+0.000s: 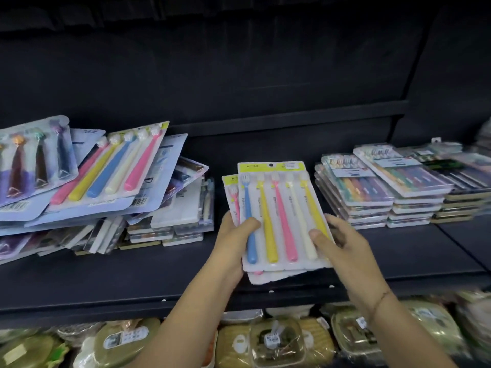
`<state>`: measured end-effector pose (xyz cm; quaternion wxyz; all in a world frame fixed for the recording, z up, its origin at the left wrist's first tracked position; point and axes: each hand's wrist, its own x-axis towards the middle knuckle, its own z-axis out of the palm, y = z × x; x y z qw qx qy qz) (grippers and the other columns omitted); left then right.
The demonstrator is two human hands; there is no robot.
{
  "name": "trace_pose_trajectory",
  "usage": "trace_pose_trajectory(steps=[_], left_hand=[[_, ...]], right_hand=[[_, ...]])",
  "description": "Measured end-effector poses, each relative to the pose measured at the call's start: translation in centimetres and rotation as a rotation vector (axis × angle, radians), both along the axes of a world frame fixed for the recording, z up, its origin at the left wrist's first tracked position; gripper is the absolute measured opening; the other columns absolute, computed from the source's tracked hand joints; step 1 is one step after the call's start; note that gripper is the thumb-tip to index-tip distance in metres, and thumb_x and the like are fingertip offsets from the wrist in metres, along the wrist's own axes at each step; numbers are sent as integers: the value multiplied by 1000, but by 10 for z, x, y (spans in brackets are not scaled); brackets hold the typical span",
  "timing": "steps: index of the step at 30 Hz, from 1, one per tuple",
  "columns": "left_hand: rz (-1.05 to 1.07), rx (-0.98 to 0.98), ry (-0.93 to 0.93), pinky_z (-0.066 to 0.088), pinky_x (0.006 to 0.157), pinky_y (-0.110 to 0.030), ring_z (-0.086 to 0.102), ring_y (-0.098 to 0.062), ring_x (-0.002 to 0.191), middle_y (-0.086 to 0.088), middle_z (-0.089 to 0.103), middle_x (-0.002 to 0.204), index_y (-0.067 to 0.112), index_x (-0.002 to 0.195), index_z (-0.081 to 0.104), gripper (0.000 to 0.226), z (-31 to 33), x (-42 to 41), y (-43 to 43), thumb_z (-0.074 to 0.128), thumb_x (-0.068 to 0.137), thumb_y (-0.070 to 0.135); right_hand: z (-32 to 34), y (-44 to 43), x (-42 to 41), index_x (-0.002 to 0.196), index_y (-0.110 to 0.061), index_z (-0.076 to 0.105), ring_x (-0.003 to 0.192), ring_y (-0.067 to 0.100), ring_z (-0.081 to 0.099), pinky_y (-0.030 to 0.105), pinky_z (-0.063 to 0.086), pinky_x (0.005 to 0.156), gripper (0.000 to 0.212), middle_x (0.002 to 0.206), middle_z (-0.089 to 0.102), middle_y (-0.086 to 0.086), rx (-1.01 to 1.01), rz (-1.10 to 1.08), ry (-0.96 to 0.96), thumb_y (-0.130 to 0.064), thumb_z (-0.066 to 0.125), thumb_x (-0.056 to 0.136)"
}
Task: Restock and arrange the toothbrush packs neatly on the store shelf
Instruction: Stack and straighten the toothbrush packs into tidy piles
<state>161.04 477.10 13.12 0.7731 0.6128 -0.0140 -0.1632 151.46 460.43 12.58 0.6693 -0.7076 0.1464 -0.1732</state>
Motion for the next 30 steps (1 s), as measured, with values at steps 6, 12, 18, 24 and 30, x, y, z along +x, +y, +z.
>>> trace_pose_trajectory(steps=[6,12,18,24,30], left_hand=[[-26,94,-116,55,93,-42,68,-21,105,-7,68,120,15,130,54,40,3,59,-33,61,91,10],[-10,266,-32,42,109,-42,48,-18,131,6,34,152,22,148,34,83,-22,73,-31,70,78,49],[-104,109,-49,49,90,-21,63,0,109,16,63,125,39,136,46,38,-31,58,-30,50,99,45],[-158,106,72,51,99,-41,69,-18,105,-2,73,111,20,124,63,43,-9,78,-30,52,97,51],[-15,90,50,41,109,-46,54,-18,127,5,53,143,33,146,39,113,-32,90,-8,65,52,89]], right_hand=[[7,-14,68,111,-15,63,85,7,61,12,43,68,16,98,64,-5,-253,-235,-5,-15,54,98],[-15,-18,87,127,-12,56,102,20,56,21,37,80,28,118,61,3,-271,-128,171,-19,48,101],[-20,-27,83,146,-25,42,119,10,50,24,36,99,47,133,55,-10,-178,-48,180,-22,48,100],[-20,-36,86,146,-30,40,121,9,49,24,36,102,46,133,53,-13,-218,95,175,-20,45,101],[-21,-26,97,138,-29,46,123,17,50,34,39,105,37,132,54,-4,-226,119,200,-32,41,101]])
